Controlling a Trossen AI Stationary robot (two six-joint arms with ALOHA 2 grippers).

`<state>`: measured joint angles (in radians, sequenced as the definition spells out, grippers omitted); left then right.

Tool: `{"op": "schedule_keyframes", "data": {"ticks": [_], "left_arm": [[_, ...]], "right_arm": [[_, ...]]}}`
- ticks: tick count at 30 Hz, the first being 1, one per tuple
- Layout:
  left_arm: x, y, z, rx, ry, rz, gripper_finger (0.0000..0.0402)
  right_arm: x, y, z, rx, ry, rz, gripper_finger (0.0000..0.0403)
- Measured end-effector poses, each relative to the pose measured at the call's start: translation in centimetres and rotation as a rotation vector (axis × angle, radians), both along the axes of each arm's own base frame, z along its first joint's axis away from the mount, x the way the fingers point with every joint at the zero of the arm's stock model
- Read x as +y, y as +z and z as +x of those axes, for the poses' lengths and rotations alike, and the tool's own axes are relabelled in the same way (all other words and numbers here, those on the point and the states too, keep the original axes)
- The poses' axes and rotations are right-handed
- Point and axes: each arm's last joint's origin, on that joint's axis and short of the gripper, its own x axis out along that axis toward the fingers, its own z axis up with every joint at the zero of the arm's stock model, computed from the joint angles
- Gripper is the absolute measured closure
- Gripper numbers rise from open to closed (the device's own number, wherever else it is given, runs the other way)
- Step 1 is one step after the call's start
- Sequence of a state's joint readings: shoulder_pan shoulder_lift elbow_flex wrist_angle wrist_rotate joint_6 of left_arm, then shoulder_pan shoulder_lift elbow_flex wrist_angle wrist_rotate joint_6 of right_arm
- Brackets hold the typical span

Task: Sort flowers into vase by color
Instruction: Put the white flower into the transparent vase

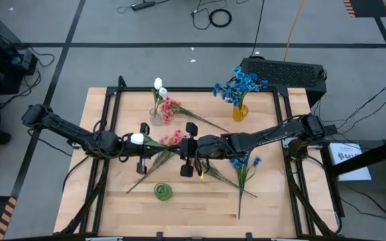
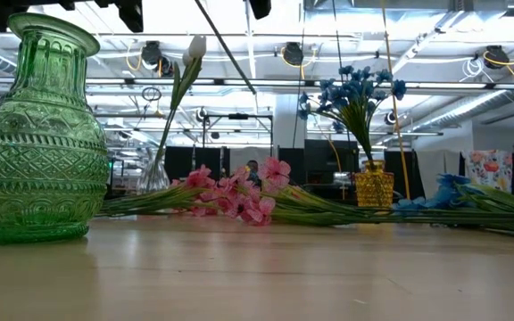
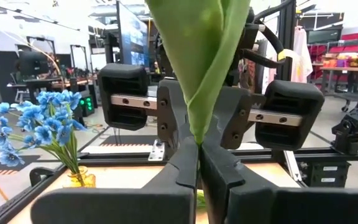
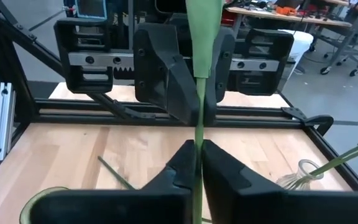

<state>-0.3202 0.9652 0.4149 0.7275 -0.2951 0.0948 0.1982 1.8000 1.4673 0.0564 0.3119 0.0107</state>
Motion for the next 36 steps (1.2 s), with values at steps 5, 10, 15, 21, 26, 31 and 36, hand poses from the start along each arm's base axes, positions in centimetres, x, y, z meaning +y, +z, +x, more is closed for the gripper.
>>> {"op": "schedule_keyframes", "data": {"ticks": [5, 10, 15, 21, 26, 31, 36], "left_arm": [[0.4, 0.4, -0.4, -0.012, 0.014, 0.011, 0.0391], [1.5, 1.1, -1.8, 0.003, 0.052, 0.017, 0.0391], [3.0, 1.7, -3.8, 0.034, 0.187, 0.009, 0.0391], [5.1, 2.1, -6.4, 0.050, 0.389, -0.017, 0.0391], [6.3, 1.9, -8.7, 0.066, 0.470, -0.079, 0.0391], [6.9, 1.4, -10.4, 0.095, 0.535, -0.097, 0.0391], [7.5, 0.8, -11.2, 0.150, 0.675, -0.087, 0.0391]], "right_arm": [[-0.1, 0.0, -0.3, 0.029, -0.008, -0.007, 0.0316], [-0.3, 1.2, -1.9, 0.079, -0.088, -0.045, 0.0238], [-0.3, 2.8, -4.6, 0.152, -0.134, -0.048, 0.0182], [0.5, 3.9, -6.8, 0.198, -0.153, -0.057, 0.0153], [1.3, 3.9, -7.2, 0.205, -0.154, -0.089, 0.0152], [1.2, 4.0, -7.1, 0.206, -0.152, -0.099, 0.0152], [1.2, 4.0, -7.1, 0.204, -0.152, -0.099, 0.0152]]}}
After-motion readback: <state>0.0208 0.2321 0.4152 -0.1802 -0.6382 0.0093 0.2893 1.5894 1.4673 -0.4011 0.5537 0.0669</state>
